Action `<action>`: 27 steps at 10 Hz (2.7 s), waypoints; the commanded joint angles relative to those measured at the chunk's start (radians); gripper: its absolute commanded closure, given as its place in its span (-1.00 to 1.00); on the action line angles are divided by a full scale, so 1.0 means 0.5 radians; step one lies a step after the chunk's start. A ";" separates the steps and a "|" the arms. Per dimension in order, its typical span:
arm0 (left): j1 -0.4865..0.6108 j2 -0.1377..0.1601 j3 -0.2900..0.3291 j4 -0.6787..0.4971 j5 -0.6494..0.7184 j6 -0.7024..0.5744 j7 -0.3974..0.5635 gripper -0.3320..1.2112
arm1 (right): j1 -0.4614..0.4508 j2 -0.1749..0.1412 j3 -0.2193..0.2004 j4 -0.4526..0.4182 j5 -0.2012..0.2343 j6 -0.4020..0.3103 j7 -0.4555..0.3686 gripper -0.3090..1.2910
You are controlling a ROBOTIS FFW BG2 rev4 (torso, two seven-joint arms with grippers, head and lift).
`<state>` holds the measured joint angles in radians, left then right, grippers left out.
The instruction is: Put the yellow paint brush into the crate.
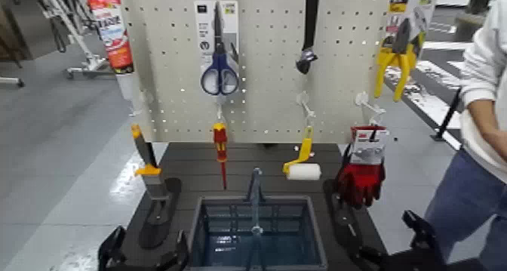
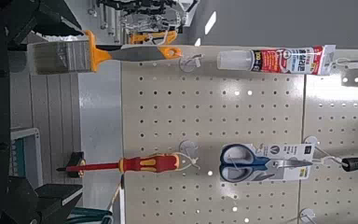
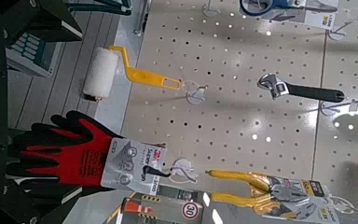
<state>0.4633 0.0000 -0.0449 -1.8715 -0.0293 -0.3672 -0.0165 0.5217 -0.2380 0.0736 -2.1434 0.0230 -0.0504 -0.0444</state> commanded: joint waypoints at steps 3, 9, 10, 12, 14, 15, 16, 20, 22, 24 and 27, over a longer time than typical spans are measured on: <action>0.006 -0.209 0.007 0.000 -0.043 -0.005 0.002 -0.42 | -0.006 0.003 0.000 0.001 0.000 0.006 0.009 -0.41; -0.009 -0.218 0.111 -0.015 0.025 0.035 -0.062 -0.37 | -0.009 0.010 -0.012 -0.002 -0.012 0.012 0.018 -0.41; -0.019 -0.221 0.164 -0.037 0.068 0.115 -0.163 -0.37 | -0.009 0.013 -0.012 -0.002 -0.012 0.015 0.021 -0.41; -0.052 -0.224 0.305 -0.113 0.141 0.342 -0.344 -0.37 | -0.009 0.013 -0.012 -0.002 -0.015 0.015 0.021 -0.41; -0.114 -0.209 0.440 -0.129 0.230 0.477 -0.507 -0.37 | -0.009 0.016 -0.012 0.001 -0.018 0.015 0.024 -0.41; -0.150 -0.187 0.504 -0.156 0.240 0.575 -0.578 -0.36 | -0.009 0.019 -0.012 0.004 -0.018 0.018 0.027 -0.41; -0.200 -0.160 0.572 -0.159 0.279 0.667 -0.663 -0.36 | -0.012 0.022 -0.012 0.004 -0.018 0.018 0.031 -0.41; -0.424 -0.028 0.826 -0.107 0.375 0.937 -1.001 -0.33 | -0.031 0.037 -0.009 0.022 -0.024 0.018 0.055 -0.41; -0.555 0.043 0.909 0.009 0.451 0.986 -1.179 -0.34 | -0.040 0.049 -0.009 0.028 -0.024 0.015 0.073 -0.41; -0.672 0.104 0.949 0.120 0.485 1.032 -1.317 -0.33 | -0.046 0.049 -0.003 0.038 -0.024 0.015 0.077 -0.41; -0.841 0.184 0.983 0.304 0.485 1.026 -1.424 -0.32 | -0.065 0.056 0.000 0.050 -0.031 0.018 0.092 -0.41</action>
<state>0.0557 0.0864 0.4417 -1.7367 0.2132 0.1475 -0.7297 0.4904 -0.2107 0.0729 -2.1194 0.0079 -0.0425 0.0026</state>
